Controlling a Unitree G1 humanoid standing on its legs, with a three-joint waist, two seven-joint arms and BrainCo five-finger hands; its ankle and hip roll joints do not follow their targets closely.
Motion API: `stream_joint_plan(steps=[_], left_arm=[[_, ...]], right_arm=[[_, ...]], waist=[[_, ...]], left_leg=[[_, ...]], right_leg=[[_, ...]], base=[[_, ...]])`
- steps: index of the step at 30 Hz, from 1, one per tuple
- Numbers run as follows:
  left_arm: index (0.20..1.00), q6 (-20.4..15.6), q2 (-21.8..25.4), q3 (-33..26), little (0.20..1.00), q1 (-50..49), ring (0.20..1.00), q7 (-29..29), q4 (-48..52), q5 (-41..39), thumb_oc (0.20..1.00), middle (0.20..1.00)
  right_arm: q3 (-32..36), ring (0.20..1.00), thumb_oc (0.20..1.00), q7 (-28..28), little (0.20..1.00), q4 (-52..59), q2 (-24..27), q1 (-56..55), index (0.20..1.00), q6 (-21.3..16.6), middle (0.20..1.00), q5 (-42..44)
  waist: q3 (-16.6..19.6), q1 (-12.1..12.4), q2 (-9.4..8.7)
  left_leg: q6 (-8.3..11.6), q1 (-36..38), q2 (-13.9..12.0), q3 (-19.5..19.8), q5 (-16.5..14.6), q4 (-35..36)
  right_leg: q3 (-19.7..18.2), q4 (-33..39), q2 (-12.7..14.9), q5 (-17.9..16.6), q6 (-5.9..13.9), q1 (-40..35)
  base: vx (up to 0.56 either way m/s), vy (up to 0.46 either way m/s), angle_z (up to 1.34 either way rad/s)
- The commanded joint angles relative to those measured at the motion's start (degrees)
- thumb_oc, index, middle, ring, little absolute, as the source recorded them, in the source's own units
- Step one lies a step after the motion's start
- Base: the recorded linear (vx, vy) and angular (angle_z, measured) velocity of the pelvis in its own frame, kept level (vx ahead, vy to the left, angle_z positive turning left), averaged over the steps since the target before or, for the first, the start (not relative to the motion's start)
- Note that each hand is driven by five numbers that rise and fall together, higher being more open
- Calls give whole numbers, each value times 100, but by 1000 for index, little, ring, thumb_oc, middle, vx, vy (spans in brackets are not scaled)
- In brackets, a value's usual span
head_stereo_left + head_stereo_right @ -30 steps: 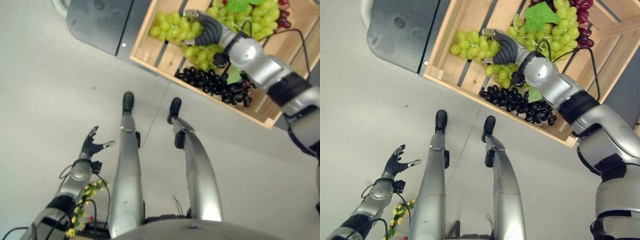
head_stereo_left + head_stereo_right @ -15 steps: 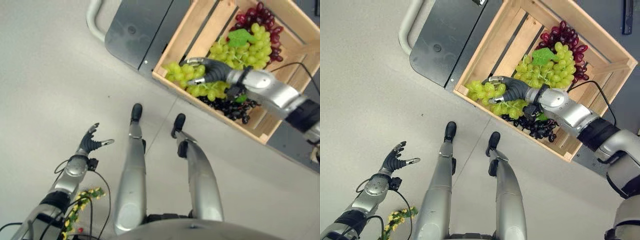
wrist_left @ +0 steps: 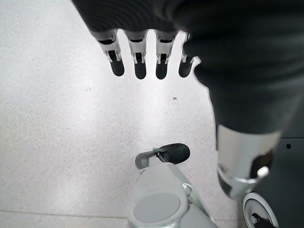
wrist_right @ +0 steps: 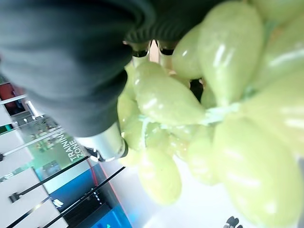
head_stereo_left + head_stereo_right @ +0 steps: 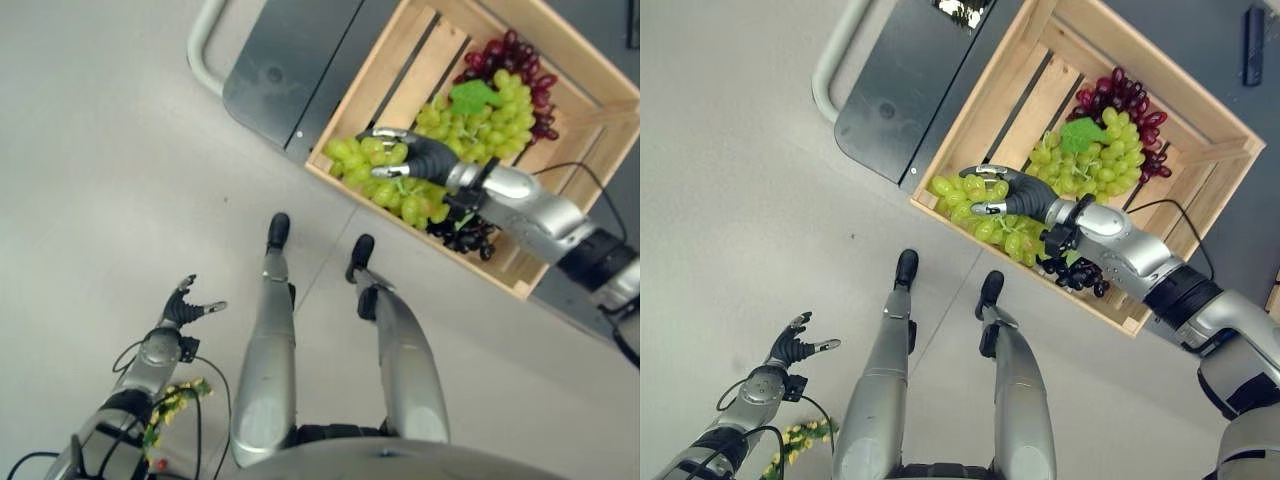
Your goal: Pick up the fruits from the basket on one side to the basket on the other side
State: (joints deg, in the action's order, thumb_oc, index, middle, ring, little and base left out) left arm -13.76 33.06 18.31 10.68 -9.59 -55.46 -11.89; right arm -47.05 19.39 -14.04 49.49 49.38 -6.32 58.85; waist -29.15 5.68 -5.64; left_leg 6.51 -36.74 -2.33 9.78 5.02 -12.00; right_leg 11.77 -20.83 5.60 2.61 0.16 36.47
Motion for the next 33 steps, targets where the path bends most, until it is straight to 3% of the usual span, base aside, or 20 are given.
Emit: stream_joint_plan(steps=[1, 15, 24, 28, 33], left_arm=[[1000, 36, -127, -199, 1000, -39, 1000, 18, -157, 276, 1000, 1000], [1000, 127, -174, -490, 1000, -157, 1000, 181, -636, 490, 1000, 1000], [1000, 151, -267, -640, 1000, -282, 1000, 178, -711, 534, 1000, 1000], [1000, 76, -282, -599, 1000, -342, 1000, 148, -210, 460, 1000, 1000], [1000, -68, -120, -362, 1000, -371, 1000, 290, 709, 349, 1000, 1000]], right_arm=[[425, 200, 200, 167, 200, 759, -332, 125, 200, -523, 200, 637], [1299, 200, 200, -42, 200, 578, -1036, -662, 200, -560, 200, 848], [1696, 200, 200, -43, 200, 770, -1422, -1241, 200, -608, 200, 1058], [1833, 200, 200, -80, 200, 898, -1732, -1498, 200, -656, 200, 1117], [1882, 200, 200, -153, 200, 905, -1740, -1506, 200, -668, 200, 920]], waist=[[-64, -37, 44], [-26, -30, -78], [196, -82, -83], [312, -78, -42], [407, -64, 36]], left_leg=[[-28, 200, 221, -192, 39, 80], [-148, 1244, 241, -142, -161, 91], [-159, 1364, 229, -109, -198, 112], [-173, 1439, 232, -50, -219, 97], [-183, 1539, 289, 8, -214, 117]], right_leg=[[-119, -40, 226, 96, 621, -462], [-80, 96, 241, 191, 665, -1545], [-57, 152, 227, 243, 641, -1679], [-17, 146, 247, 276, 635, -1776], [54, 169, 272, 293, 635, -1928]], base=[[23, -9, 4], [18, 4, 5], [0, 0, 0], [0, 0, 0], [2, 2, 5]])
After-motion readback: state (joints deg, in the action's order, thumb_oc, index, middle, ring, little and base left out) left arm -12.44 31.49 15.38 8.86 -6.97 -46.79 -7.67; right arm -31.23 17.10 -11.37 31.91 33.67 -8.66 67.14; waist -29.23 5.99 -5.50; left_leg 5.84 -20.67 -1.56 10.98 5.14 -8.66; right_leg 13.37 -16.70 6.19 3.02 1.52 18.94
